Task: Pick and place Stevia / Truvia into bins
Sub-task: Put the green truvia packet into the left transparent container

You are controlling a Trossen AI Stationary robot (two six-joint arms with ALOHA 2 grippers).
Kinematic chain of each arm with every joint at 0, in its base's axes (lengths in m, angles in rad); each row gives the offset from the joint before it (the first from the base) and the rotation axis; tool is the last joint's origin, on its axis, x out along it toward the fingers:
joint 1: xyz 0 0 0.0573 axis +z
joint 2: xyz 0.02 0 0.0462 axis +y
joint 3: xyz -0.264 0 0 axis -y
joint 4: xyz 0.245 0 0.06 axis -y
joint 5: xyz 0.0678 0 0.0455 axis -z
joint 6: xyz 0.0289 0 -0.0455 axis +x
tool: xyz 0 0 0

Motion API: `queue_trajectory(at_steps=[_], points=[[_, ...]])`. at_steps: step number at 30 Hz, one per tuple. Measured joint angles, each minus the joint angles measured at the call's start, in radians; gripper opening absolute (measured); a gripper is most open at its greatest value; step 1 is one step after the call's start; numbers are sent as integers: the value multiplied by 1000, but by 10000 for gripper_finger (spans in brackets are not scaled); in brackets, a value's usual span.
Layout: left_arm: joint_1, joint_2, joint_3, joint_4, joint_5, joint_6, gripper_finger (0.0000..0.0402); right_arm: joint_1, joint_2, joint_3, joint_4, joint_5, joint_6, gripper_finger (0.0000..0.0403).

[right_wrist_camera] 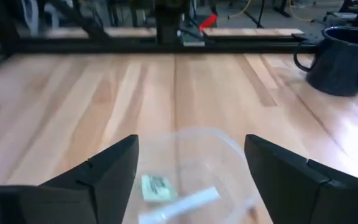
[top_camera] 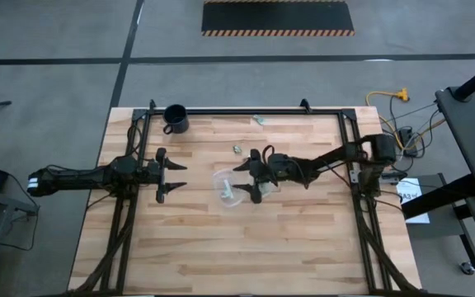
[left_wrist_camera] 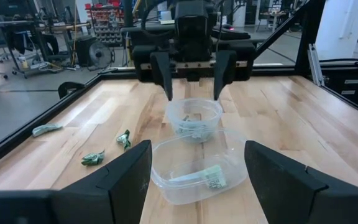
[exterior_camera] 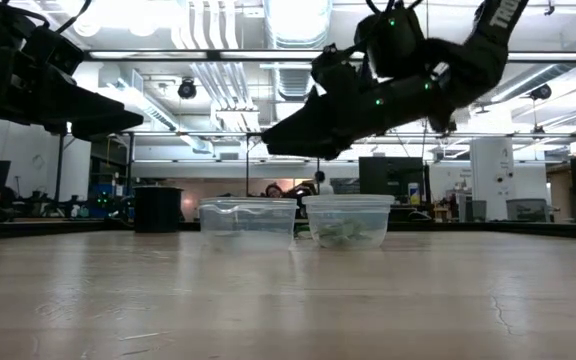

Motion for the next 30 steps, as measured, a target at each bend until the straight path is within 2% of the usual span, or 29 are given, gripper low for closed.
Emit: queue_trajectory(at_steps=[4,8,11,20,22,27,30], points=[[0,0,0,0,0,0,240,-12,-87,0,-173,38,-77,293],[0,0,0,0,0,0,240,-29,-174,-1,-321,104,-87,295],[0,0,0,0,0,0,240,-41,-218,-5,-405,113,-83,295],[0,0,0,0,0,0,240,-107,-220,-16,-453,110,-131,281],[0,0,0,0,0,0,240,-137,-211,-21,-455,88,-132,276],[0,1,0,1,0,0,240,-229,-191,-32,-453,-54,-136,265],[0,0,0,1,0,0,240,-265,-175,-48,-447,-61,-166,260]])
